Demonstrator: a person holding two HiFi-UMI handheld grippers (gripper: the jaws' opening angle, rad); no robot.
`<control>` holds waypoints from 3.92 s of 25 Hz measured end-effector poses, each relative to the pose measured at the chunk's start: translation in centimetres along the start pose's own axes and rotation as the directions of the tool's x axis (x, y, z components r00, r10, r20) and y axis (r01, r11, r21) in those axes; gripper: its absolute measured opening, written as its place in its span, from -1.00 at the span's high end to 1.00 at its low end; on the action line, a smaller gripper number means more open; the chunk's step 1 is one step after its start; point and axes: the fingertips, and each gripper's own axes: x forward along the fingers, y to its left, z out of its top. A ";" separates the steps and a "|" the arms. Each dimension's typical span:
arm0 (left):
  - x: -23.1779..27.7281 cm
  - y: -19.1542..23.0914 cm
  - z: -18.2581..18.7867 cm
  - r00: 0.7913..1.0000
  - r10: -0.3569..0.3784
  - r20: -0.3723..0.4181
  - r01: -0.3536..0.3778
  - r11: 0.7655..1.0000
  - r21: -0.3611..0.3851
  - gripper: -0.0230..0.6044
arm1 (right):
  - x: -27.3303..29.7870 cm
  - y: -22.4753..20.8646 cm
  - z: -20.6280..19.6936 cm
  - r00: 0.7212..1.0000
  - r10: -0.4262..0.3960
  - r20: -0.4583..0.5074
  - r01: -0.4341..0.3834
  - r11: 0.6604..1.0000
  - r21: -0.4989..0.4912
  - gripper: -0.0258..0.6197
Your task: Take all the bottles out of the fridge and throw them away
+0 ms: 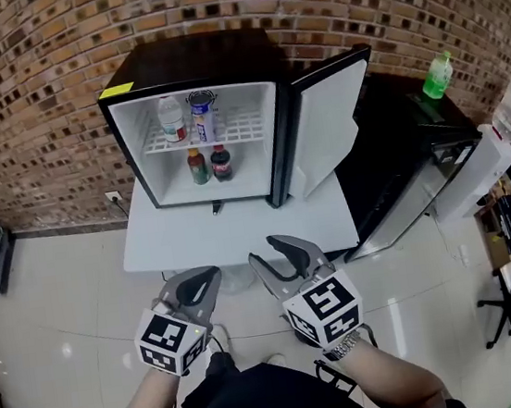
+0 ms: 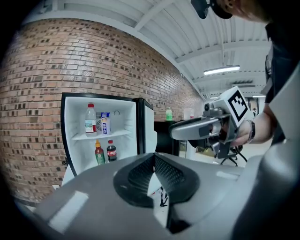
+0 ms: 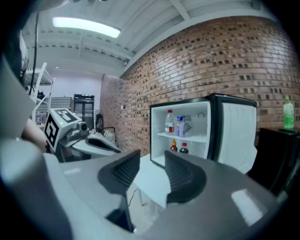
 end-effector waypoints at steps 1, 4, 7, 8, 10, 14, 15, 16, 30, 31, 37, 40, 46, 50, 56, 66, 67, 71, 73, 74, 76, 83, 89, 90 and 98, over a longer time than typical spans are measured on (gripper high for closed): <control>0.2 0.4 0.1 1.000 -0.001 0.002 0.001 1.000 -0.002 0.92 | 0.6 -0.3 0.4 1.000 -0.008 0.000 0.008 1.000 -0.001 0.40; 0.7 1.9 0.3 1.000 -0.005 0.011 0.005 1.000 -0.006 0.92 | 2.7 -1.4 1.6 0.999 -0.038 0.006 0.038 0.999 -0.011 0.32; 1.2 3.7 0.7 1.000 -0.016 0.022 0.016 1.000 -0.007 0.92 | 5.2 -2.7 2.9 0.997 -0.075 0.008 0.075 0.997 -0.010 0.25; 1.4 4.4 0.9 0.999 -0.021 0.025 0.021 1.000 -0.005 0.92 | 6.1 -3.1 3.3 0.996 -0.086 0.007 0.086 0.996 -0.006 0.25; 1.8 6.0 1.4 0.999 -0.028 0.034 0.028 1.000 -0.002 0.92 | 8.0 -3.8 4.0 0.995 -0.104 0.001 0.104 0.995 -0.004 0.20; 2.8 9.7 2.1 0.998 -0.040 0.046 0.040 0.999 -0.001 0.92 | 12.3 -5.1 5.2 0.991 -0.135 -0.018 0.135 0.991 -0.007 0.19; 3.1 10.6 2.3 0.998 -0.046 0.050 0.046 0.999 0.000 0.92 | 13.4 -5.6 5.4 0.989 -0.147 -0.023 0.147 0.989 -0.008 0.14; 3.3 11.5 2.4 0.997 -0.053 0.052 0.053 0.999 0.001 0.92 | 14.5 -6.2 5.7 0.987 -0.159 -0.026 0.159 0.987 -0.008 0.14; 5.5 21.6 1.9 0.992 -0.119 0.033 0.119 0.993 0.005 0.92 | 27.7 -15.2 7.2 0.935 -0.339 -0.103 0.342 0.940 0.013 -0.03; 5.6 22.2 1.8 0.992 -0.121 0.030 0.121 0.993 0.003 0.92 | 28.4 -15.7 7.1 0.932 -0.346 -0.109 0.350 0.937 0.016 -0.03; 6.2 24.7 1.2 0.991 -0.131 0.017 0.131 0.991 -0.003 0.92 | 31.7 -18.0 6.2 0.919 -0.366 -0.147 0.374 0.927 0.028 -0.03; 6.4 25.9 0.9 0.992 -0.123 0.012 0.123 0.992 -0.012 0.92 | 33.0 -18.6 6.0 0.920 -0.358 -0.158 0.368 0.929 0.032 -0.04; 6.2 27.3 0.3 0.994 -0.110 -0.003 0.109 0.994 -0.023 0.92 | 34.3 -18.8 5.9 0.928 -0.338 -0.156 0.349 0.936 0.047 -0.01; 6.0 27.5 0.0 0.994 -0.105 -0.011 0.105 0.994 -0.027 0.92 | 33.9 -18.8 6.1 0.928 -0.344 -0.143 0.355 0.933 0.055 0.10; 6.0 26.5 0.2 0.993 -0.117 -0.008 0.116 0.993 -0.023 0.92 | 32.1 -17.7 6.1 0.932 -0.342 -0.123 0.349 0.936 0.045 0.10; 6.8 20.3 1.1 0.983 -0.184 -0.002 0.184 0.983 -0.002 0.92 | 24.3 -15.4 6.3 0.937 -0.337 -0.089 0.342 0.939 0.046 0.10; 7.0 19.4 1.3 0.981 -0.194 -0.001 0.194 0.981 0.002 0.92 | 23.2 -15.2 6.1 0.937 -0.338 -0.090 0.343 0.938 0.046 0.10; 7.9 15.2 1.9 0.971 -0.240 0.003 0.240 0.971 0.017 0.92 | 18.6 -14.6 4.6 0.932 -0.348 -0.102 0.354 0.934 0.050 0.10; 8.2 12.8 2.1 0.965 -0.262 0.002 0.262 0.965 0.024 0.92 | 16.0 -14.4 3.6 0.928 -0.356 -0.112 0.363 0.930 0.053 0.10; 8.4 11.6 2.2 0.962 -0.273 0.003 0.273 0.962 0.029 0.92 | 14.7 -14.3 3.1 0.926 -0.360 -0.117 0.368 0.928 0.054 0.10; 8.7 9.2 2.3 0.957 -0.291 0.002 0.291 0.956 0.036 0.92 | 12.0 -14.2 2.0 0.921 -0.369 -0.125 0.378 0.924 0.059 0.10; 9.6 0.8 1.6 0.935 -0.354 -0.019 0.355 0.933 0.063 0.92 | 2.9 -13.6 -3.0 0.900 -0.402 -0.167 0.419 0.904 0.083 0.10; 10.1 -5.9 0.5 0.916 -0.397 -0.052 0.400 0.914 0.075 0.92 | -3.7 -12.7 -7.7 0.885 -0.411 -0.217 0.442 0.889 0.118 0.10; 10.3 -7.0 0.2 0.912 -0.405 -0.060 0.409 0.909 0.077 0.92 | -4.6 -12.5 -8.6 0.883 -0.412 -0.226 0.446 0.887 0.125 0.10; 12.2 -14.9 -2.2 0.868 -0.478 -0.132 0.491 0.865 0.102 0.92 | -10.9 -11.8 -15.4 0.861 -0.410 -0.301 0.476 0.858 0.193 0.10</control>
